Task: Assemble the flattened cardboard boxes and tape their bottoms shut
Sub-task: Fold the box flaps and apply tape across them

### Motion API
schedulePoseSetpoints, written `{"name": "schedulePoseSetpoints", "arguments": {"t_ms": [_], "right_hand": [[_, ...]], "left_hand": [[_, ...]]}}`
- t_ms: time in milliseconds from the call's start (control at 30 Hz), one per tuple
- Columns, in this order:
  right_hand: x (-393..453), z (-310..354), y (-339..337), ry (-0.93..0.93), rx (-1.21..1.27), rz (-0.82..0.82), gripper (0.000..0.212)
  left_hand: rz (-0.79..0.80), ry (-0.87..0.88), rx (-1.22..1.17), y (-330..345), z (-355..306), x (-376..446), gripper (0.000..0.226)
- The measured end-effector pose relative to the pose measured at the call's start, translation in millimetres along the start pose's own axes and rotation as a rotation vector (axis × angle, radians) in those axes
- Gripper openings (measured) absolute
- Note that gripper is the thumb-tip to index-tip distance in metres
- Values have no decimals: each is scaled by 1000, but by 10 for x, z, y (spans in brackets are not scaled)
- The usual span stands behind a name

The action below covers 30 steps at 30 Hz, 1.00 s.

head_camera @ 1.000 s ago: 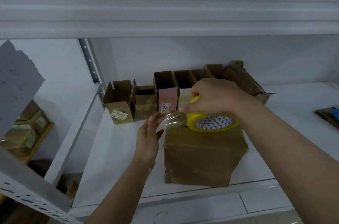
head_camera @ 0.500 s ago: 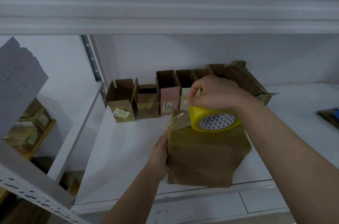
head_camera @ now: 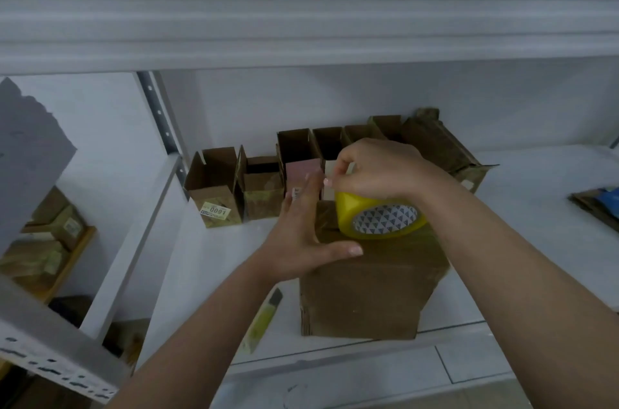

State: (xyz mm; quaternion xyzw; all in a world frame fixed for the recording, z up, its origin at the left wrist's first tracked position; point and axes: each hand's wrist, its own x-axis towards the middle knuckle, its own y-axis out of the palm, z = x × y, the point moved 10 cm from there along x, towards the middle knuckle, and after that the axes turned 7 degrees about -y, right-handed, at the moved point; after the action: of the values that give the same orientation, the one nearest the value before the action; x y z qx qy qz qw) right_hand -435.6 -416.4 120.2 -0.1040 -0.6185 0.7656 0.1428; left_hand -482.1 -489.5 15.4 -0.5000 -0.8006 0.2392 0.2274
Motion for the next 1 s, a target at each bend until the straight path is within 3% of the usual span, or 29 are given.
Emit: {"name": "schedulePoseSetpoints", "arguments": {"t_ms": [67,167,267,367,467,533,733,800,933,1000], "right_hand": [[-1,-3,14,-1,7,7,28],[-27,-6,26,-42,141,82,19],[-81,-226,-61,-67,465,73,26],[-242,-595,52,-27,874,-3,46],[-376,-785,393,49,1290,-130,37],[-388,-782,499,63,1392,-195,40],[-405,-810,90,85,1017,-317,69],[-502,-887,-111,76,831,-331,62],[-772,-1393,-298,275,263,-177,65],[-895,-1620,-152,374,132,-52,72]], "left_hand": [[43,39,210,136,-118,136,128],[30,58,288,248,-98,209,136],[68,20,319,235,5,217,135],[145,-22,420,278,37,197,137],[151,-38,419,281,20,190,137],[147,-40,425,269,8,192,135],[181,-75,481,267,-16,177,141],[185,-115,511,235,-13,142,138],[185,-125,503,233,-54,143,133],[185,-127,494,265,-76,158,132]]}}
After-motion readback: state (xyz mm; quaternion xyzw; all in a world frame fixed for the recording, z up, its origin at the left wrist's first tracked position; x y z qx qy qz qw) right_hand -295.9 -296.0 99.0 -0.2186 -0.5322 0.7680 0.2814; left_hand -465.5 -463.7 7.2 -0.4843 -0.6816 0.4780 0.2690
